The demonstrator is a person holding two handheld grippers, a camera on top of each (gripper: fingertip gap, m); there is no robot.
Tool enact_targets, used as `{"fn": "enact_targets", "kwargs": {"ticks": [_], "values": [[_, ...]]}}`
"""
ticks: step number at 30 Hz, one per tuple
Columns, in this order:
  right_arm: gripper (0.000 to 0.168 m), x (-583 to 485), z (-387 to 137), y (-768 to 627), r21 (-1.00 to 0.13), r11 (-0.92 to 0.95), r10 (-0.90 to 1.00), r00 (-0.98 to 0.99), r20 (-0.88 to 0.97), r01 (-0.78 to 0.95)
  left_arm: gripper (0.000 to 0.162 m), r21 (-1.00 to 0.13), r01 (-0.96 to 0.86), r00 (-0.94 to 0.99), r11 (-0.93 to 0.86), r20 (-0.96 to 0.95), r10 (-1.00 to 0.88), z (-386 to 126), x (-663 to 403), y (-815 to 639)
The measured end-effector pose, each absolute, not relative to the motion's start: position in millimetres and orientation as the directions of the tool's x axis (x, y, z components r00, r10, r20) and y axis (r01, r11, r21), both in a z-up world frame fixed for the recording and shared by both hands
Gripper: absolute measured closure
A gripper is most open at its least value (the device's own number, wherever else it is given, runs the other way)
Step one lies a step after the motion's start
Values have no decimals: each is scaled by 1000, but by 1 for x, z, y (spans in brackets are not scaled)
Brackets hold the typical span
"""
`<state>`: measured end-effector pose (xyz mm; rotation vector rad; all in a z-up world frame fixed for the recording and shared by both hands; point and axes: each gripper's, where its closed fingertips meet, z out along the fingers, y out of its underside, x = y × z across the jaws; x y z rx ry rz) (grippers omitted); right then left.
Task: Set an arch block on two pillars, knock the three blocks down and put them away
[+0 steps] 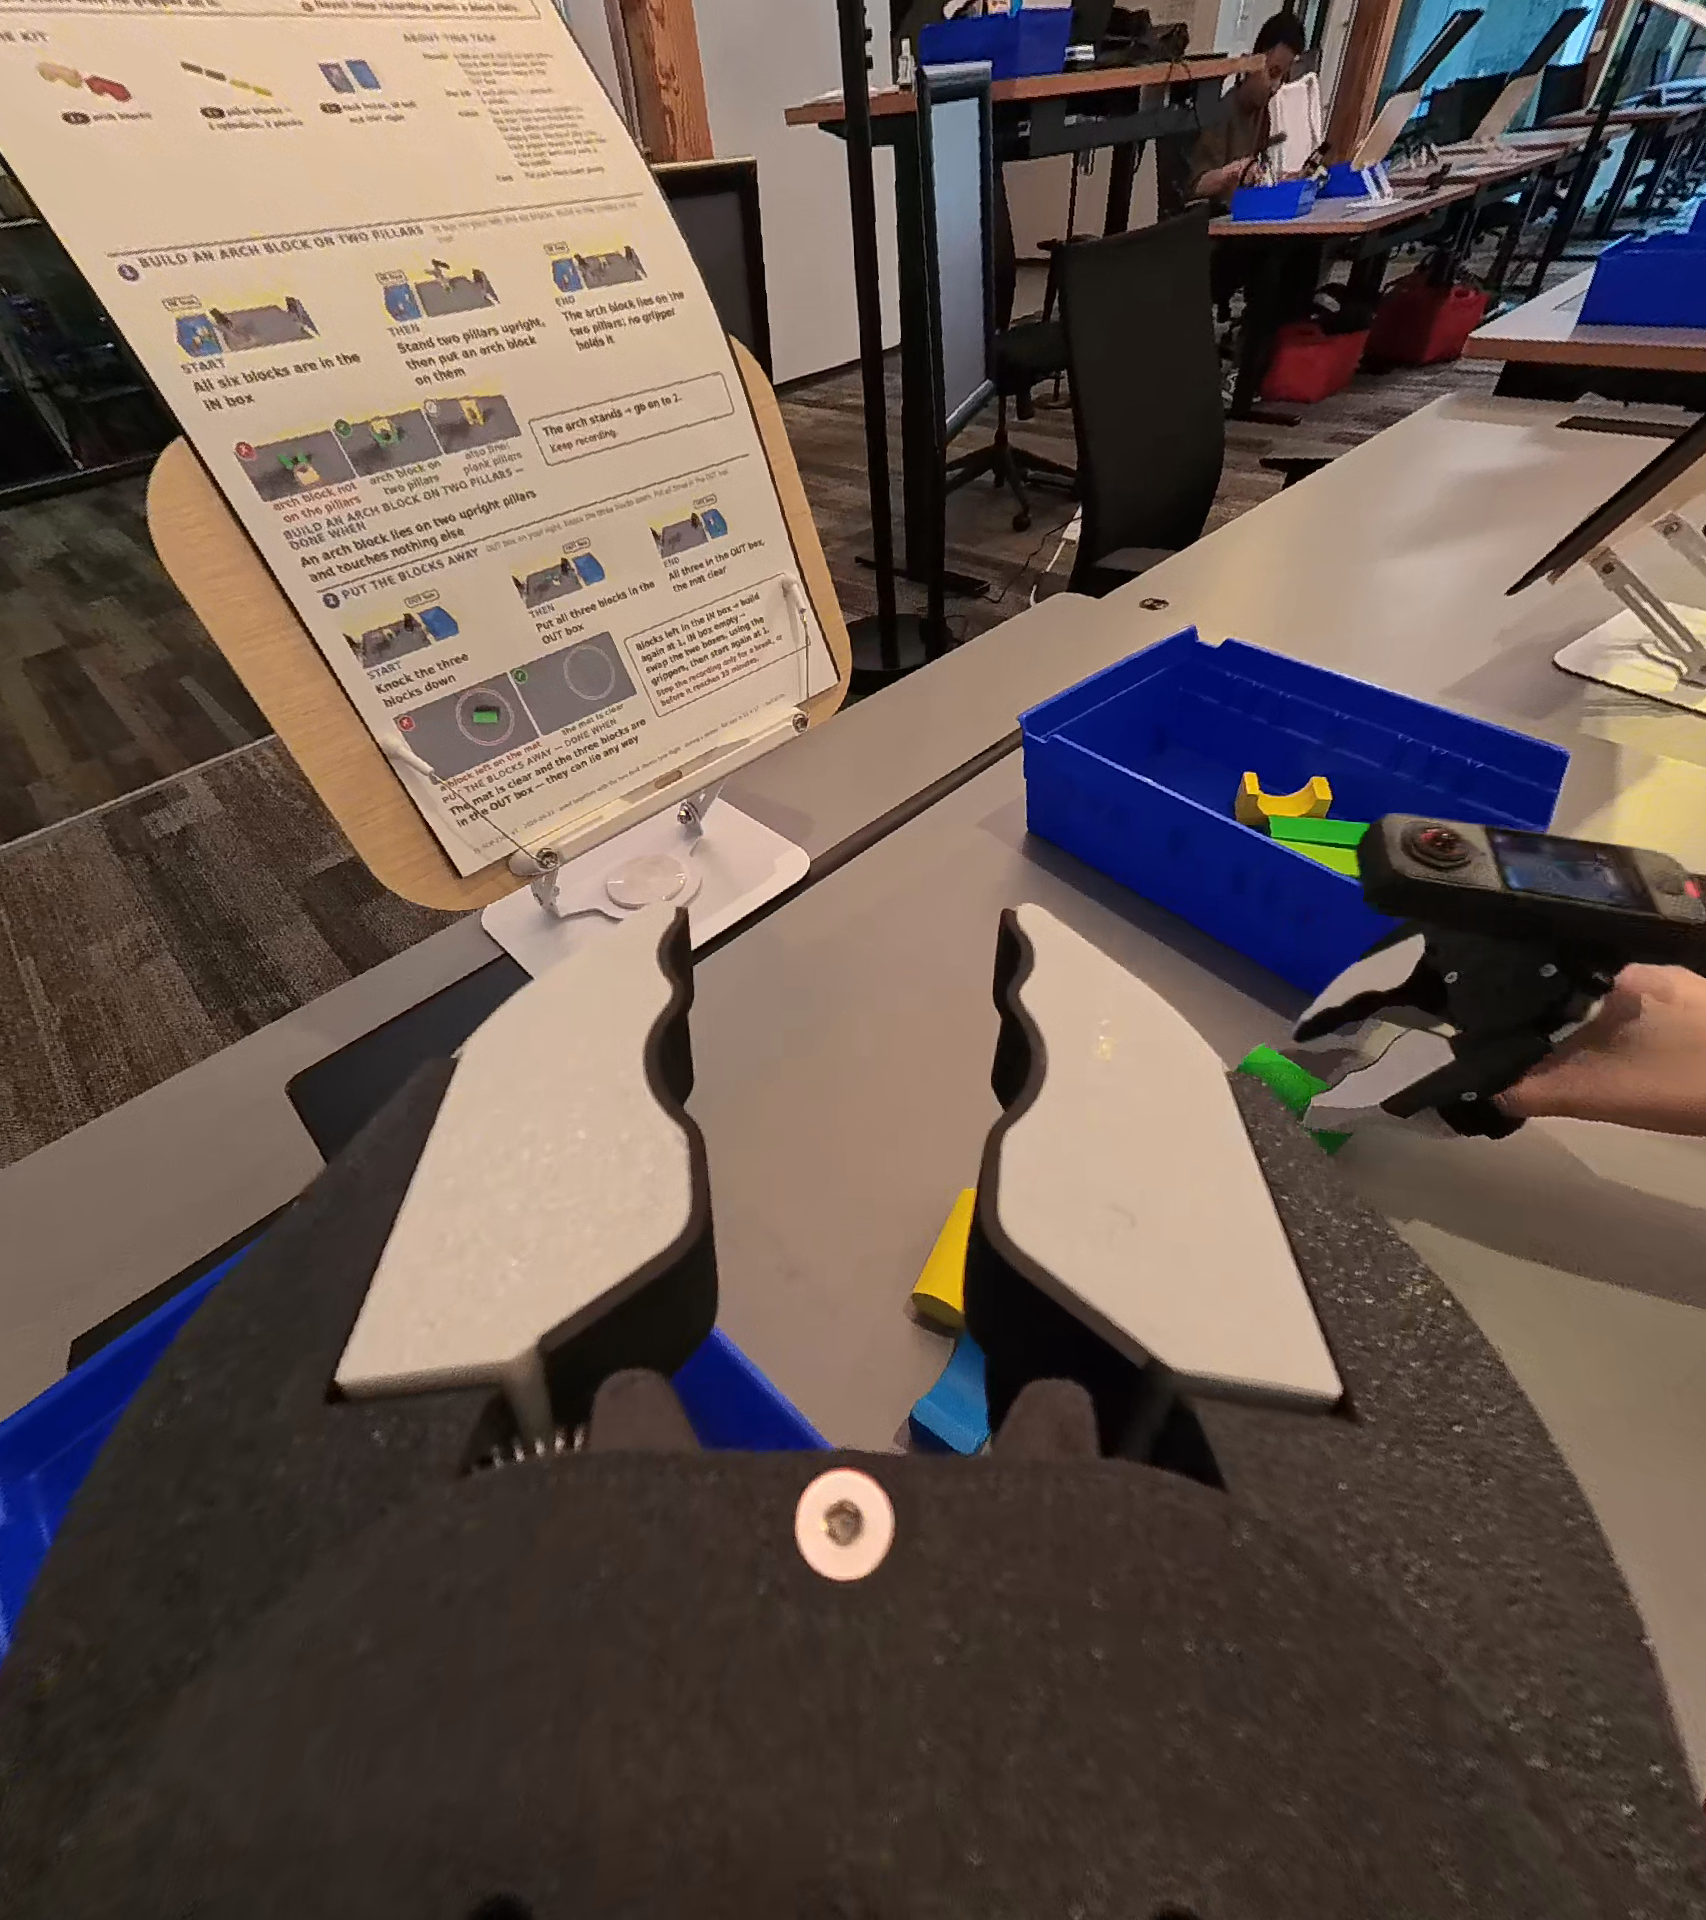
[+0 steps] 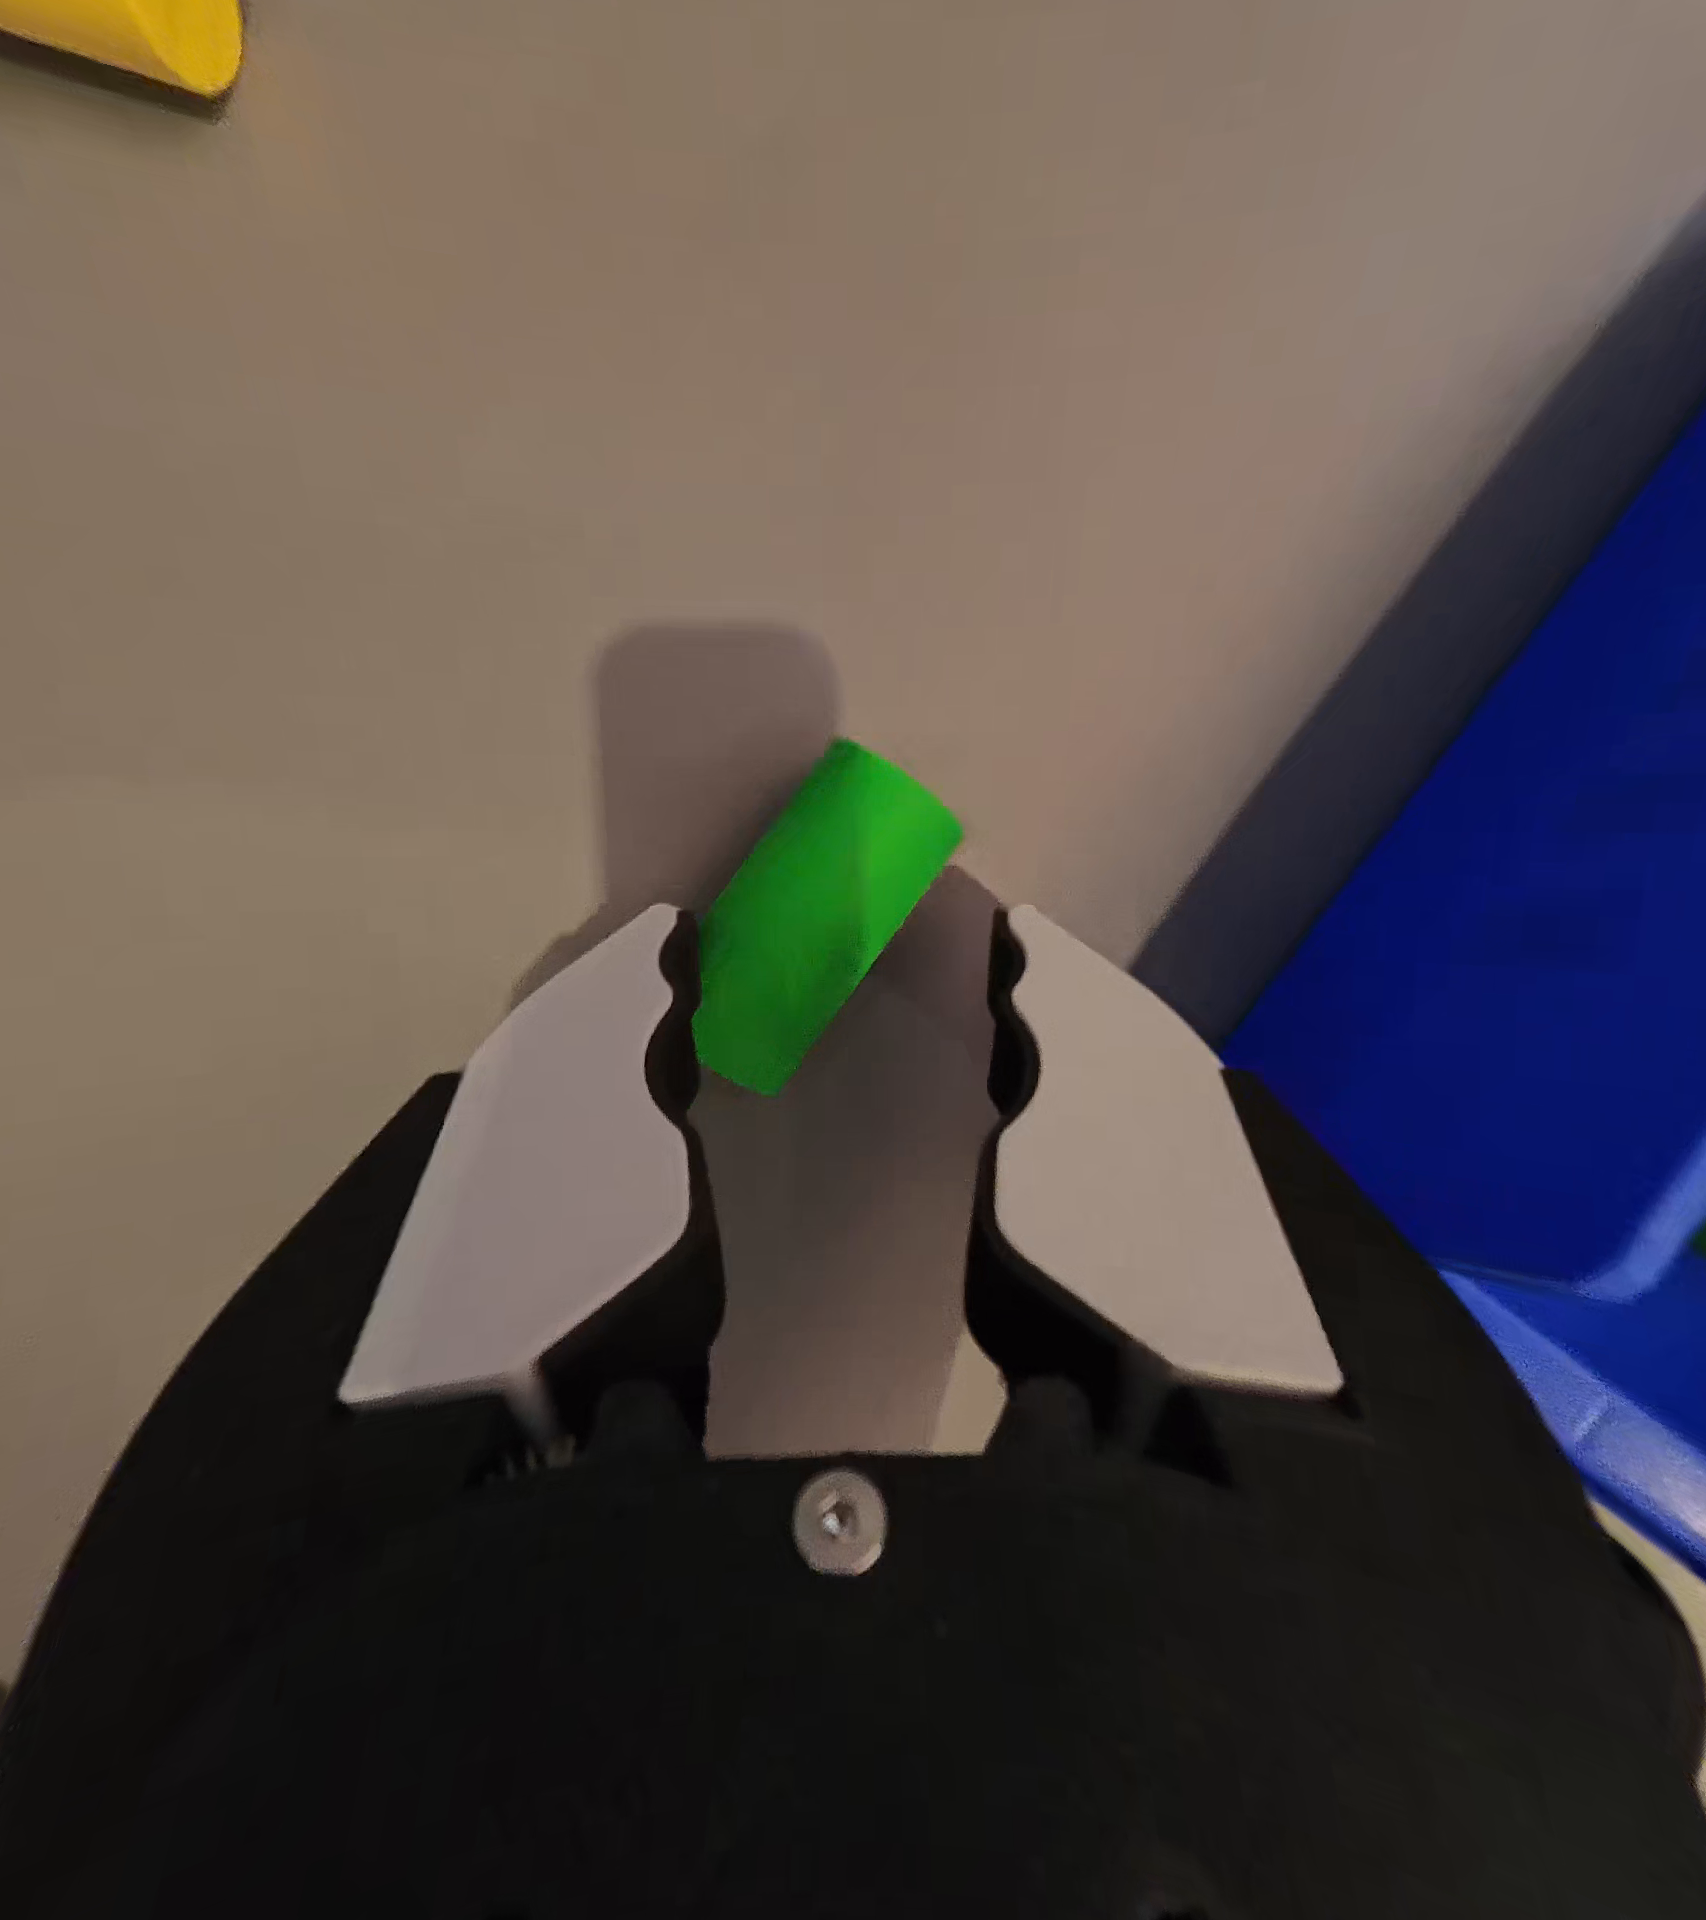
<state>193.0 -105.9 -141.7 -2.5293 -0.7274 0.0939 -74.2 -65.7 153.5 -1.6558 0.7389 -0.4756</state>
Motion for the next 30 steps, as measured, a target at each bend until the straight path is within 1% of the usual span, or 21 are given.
{"fn": "enact_targets", "kwargs": {"ticks": [1, 3, 7, 13, 21, 26, 28, 30], "values": [[117, 194, -146, -108, -444, -753, 514, 855, 63, 486, 106, -971, -216, 714, -101, -87, -694, 152, -74, -66], [134, 193, -151, -109, -388, -771, 525, 849, 63, 505, 106, -969, -224, 712, -108, -87, -696, 150, -74, -66], [134, 196, -151, -107, -309, -796, 526, 848, 71, 520, 106, -968, -226, 708, -109, -87, -701, 149, -73, -66], [134, 205, -151, -107, -240, -815, 519, 848, 106, 528, 106, -968, -226, 709, -113, -83, -701, 149, -75, -66], [134, 210, -153, -102, -198, -833, 502, 856, 123, 517, 106, -964, -240, 704, -117, -90, -705, 146, -72, -65], [134, 210, -153, -102, -198, -829, 519, 851, 78, 523, 106, -956, -266, 702, -124, -104, -704, 141, -67, -64], [134, 203, -151, -101, -229, -800, 555, 829, 67, 555, 106, -952, -282, 704, -122, -119, -700, 140, -68, -63], [134, 194, -132, -100, -309, -744, 596, 798, 94, 592, 106, -955, -272, 718, -118, -120, -686, 143, -72, -61]]}}
